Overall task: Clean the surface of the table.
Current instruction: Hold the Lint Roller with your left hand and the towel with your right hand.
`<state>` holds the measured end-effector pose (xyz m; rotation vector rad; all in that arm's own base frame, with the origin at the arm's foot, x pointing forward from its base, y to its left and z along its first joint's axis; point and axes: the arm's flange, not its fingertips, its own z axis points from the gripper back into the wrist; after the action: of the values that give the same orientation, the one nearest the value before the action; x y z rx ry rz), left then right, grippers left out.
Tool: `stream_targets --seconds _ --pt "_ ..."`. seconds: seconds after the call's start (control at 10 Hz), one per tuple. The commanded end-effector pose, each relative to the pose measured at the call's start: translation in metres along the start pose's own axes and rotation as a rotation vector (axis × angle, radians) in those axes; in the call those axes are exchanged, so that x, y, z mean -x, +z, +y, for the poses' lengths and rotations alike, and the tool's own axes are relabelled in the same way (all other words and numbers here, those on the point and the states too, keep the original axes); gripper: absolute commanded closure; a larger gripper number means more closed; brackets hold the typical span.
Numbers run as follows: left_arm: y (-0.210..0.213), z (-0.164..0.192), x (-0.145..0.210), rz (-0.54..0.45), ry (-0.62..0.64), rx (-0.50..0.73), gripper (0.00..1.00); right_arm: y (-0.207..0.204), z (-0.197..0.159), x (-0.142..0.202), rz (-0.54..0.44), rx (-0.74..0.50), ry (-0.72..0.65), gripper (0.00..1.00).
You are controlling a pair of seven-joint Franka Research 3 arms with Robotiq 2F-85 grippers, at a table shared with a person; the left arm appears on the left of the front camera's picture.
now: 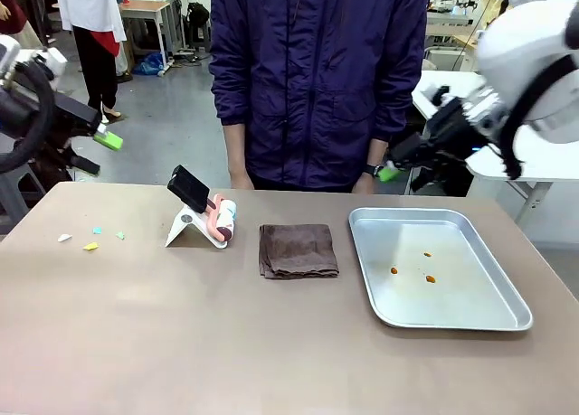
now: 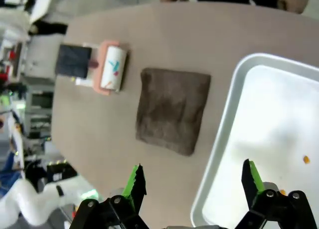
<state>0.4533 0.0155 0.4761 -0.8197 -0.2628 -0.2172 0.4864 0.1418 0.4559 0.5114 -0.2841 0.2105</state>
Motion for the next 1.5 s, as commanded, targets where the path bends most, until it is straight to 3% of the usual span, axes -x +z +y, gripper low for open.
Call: stream_targets --seconds 0.0,0.1,0.3,0.5,0.6,0.7,0.8,1.0,1.1,1.4 --pt "-0.012 0.005 -0.011 0.064 0.034 -0.041 0.00 -0.036 0.021 -0.009 -0.025 0.070 -0.216 0.00" --pt "-0.018 0.009 -0.012 0.076 0.036 -0.036 0.00 -0.056 0.026 -0.003 0.018 0.063 -0.241 0.00" --pt "-0.025 0.017 -0.012 0.090 0.047 -0.014 0.00 -0.083 0.036 0.014 0.203 0.029 -0.240 0.00" --pt "-0.027 0.023 -0.014 0.077 0.069 -0.027 0.00 -0.072 0.032 0.013 0.211 -0.018 -0.257 0.00" --pt "-0.014 0.023 -0.011 0.100 0.139 -0.065 0.00 -0.095 0.034 0.022 0.182 0.018 -0.234 0.00" --pt "-0.031 0.022 -0.009 0.081 0.051 -0.015 0.00 -0.095 0.034 0.022 0.182 0.018 -0.234 0.00" --pt "-0.031 0.022 -0.009 0.081 0.051 -0.015 0.00 -0.095 0.034 0.022 0.182 0.018 -0.234 0.00" --pt "-0.029 0.024 -0.009 0.086 0.078 -0.029 0.00 -0.099 0.041 0.011 0.281 0.054 -0.272 0.00" --pt "-0.043 0.025 -0.029 0.096 0.101 0.043 0.00 -0.118 0.054 -0.004 0.285 0.072 -0.209 0.00" --pt "-0.070 0.033 -0.067 0.113 0.203 -0.013 0.00 -0.153 0.061 -0.022 0.247 0.102 -0.148 0.00"
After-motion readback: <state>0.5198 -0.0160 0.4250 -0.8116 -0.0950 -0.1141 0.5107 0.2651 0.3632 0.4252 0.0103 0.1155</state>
